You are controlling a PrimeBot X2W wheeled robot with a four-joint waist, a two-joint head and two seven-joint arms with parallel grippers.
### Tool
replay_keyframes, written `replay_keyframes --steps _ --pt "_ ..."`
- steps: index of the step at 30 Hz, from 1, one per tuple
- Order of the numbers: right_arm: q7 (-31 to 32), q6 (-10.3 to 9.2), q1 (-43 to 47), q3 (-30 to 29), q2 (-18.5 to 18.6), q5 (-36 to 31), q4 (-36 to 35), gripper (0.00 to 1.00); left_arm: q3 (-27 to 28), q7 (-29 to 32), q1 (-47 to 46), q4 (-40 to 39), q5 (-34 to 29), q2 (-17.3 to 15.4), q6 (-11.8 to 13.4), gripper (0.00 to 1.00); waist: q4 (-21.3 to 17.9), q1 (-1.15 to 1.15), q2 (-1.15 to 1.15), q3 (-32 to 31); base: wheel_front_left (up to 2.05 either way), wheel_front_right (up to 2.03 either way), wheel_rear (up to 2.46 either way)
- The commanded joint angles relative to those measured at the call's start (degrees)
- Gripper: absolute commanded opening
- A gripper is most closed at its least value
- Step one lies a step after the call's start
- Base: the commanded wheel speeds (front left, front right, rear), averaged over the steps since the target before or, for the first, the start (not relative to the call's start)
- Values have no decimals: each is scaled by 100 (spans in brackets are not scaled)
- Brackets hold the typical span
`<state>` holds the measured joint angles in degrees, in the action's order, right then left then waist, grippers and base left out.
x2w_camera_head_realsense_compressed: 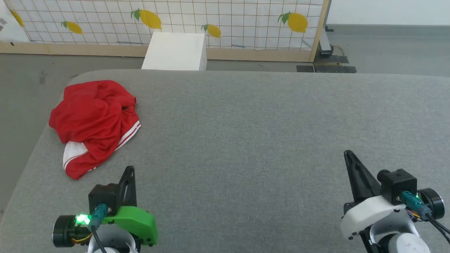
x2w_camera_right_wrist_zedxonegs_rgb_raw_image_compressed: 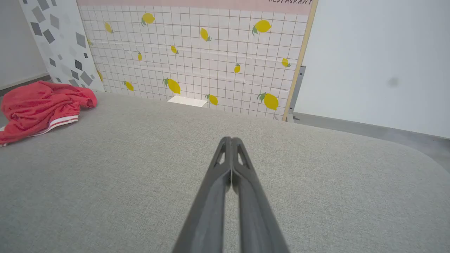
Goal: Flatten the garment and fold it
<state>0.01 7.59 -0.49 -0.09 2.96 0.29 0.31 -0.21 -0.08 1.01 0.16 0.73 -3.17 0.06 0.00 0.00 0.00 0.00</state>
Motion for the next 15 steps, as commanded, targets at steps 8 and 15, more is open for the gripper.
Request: replay_keyframes --steps 8,15 --pt "-1 -10 49 9 -8 -29 -31 0 21 8 -101 -16 -73 29 -6 0 0 0 0 0 0 0 0" --pt "-1 -10 49 9 -8 -29 -31 0 21 8 -101 -16 -73 29 -6 0 0 0 0 0 0 0 0"
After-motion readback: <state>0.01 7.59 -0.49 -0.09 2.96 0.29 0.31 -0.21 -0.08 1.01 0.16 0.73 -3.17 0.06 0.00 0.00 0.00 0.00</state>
